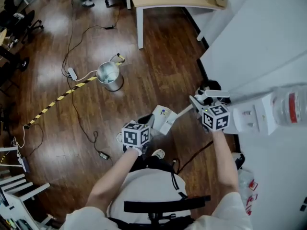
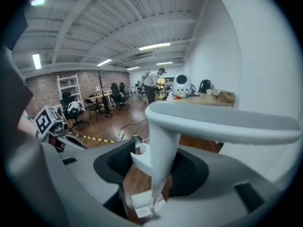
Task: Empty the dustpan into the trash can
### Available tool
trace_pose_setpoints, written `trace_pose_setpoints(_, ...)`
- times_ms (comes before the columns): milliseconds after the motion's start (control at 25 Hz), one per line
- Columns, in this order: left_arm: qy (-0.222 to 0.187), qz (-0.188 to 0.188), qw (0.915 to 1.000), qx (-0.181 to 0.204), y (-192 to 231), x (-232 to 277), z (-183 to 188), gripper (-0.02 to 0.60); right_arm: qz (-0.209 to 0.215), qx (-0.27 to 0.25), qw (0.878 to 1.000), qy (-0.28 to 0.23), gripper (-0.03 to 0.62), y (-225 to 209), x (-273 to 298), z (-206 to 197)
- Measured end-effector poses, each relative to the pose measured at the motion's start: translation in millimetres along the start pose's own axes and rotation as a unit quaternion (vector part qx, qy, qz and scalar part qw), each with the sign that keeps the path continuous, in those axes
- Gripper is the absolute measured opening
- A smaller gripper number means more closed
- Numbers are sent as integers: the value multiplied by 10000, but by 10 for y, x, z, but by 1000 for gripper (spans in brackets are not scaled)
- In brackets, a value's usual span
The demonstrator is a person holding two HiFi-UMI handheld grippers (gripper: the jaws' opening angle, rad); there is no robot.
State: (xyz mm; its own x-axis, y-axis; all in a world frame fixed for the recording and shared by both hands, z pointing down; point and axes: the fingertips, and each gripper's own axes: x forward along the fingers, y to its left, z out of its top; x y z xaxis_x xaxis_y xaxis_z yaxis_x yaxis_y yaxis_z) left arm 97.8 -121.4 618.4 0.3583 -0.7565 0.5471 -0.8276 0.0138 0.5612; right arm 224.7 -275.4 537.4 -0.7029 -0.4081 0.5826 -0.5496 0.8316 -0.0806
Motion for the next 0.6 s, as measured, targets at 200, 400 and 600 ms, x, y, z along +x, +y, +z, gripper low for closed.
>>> trace_pose_setpoints(200,-363,241,9989,-181,703,-335,463,-5,963,-1053,9893,-297,227,594,258,913)
trace_pose_setpoints(400,-685,520,9958,-305,1351,-749,890,-5,1275,-1658,9755,-677,225,874,638,1971)
trace_pose_setpoints(600,-969,857,9903,-500,2038,-1181,1181,-5,1490,-2041,9625,-986,225,1084,1094,3035)
